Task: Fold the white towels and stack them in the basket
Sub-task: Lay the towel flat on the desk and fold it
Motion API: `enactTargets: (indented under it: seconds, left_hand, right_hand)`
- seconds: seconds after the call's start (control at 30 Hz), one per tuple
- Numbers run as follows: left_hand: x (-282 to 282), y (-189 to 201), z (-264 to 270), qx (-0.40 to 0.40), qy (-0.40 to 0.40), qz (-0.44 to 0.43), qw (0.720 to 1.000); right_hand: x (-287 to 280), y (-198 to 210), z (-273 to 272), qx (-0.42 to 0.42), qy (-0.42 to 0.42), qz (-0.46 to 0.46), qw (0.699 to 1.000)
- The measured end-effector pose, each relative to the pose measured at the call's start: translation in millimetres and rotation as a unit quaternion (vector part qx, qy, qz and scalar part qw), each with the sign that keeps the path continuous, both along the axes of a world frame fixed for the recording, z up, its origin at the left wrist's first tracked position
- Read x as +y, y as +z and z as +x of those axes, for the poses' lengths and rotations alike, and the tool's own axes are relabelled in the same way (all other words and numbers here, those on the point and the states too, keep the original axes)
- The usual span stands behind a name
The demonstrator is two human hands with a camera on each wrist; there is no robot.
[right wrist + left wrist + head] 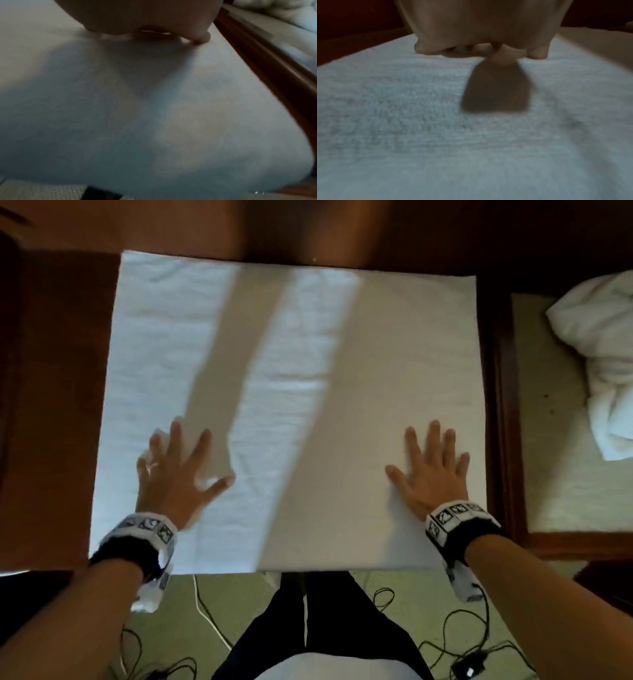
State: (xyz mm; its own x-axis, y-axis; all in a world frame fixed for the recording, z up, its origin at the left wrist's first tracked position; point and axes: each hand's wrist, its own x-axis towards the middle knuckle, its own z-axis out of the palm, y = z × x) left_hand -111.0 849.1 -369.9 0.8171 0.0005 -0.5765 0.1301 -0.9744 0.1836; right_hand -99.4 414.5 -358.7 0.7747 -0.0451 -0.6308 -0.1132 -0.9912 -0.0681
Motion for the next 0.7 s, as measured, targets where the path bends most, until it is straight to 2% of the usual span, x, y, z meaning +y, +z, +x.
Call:
enactTargets:
  seconds: [0.07, 0.13, 0.23, 0.33, 0.47, 0.53, 0.6, 0.7]
  left_hand:
    - [-3.5, -1.6, -30.1, 0.031, 0.005, 0.010, 0.999]
    - [-2.6, -1.4, -26.4, 0.039, 0.019, 0.018, 0.999]
    - [-0.5, -12.1, 4.3, 0.010, 0.011, 0.038, 0.999]
    - [3.4, -15.5, 52.4, 0.013, 0.007, 0.042, 0.999]
    - [6.4, 3.0, 88.6, 0.018, -0.011, 0.006, 1.000]
    - [5.0, 11.6, 71.3, 0.033, 0.005, -0.003, 0.999]
    - [1.3, 14.4, 28.8, 0.059, -0.011, 0.033, 0.998]
    - [-4.1, 11.7, -37.0, 0.088, -0.007, 0.030, 0.996]
  right_hand:
    - [-3.3, 1.2, -34.3, 0.032, -0.017, 0.003, 0.999]
    - [-8.1, 0.2, -34.2, 0.043, -0.013, -0.004, 0.999]
    - [-11.1, -6.5, 2.6, 0.007, -0.019, 0.002, 1.000]
    - [-11.3, -13.6, 48.5, -0.017, -0.025, 0.008, 1.000]
    - [-3.1, -9.5, 77.0, -0.003, -0.042, 0.016, 0.999]
    - [2.2, -5.0, 56.2, -0.015, -0.034, 0.006, 0.999]
    - [6.1, -1.3, 10.8, -0.016, -0.016, 0.005, 1.000]
    - [6.3, 3.3, -47.7, 0.027, -0.022, 0.029, 0.999]
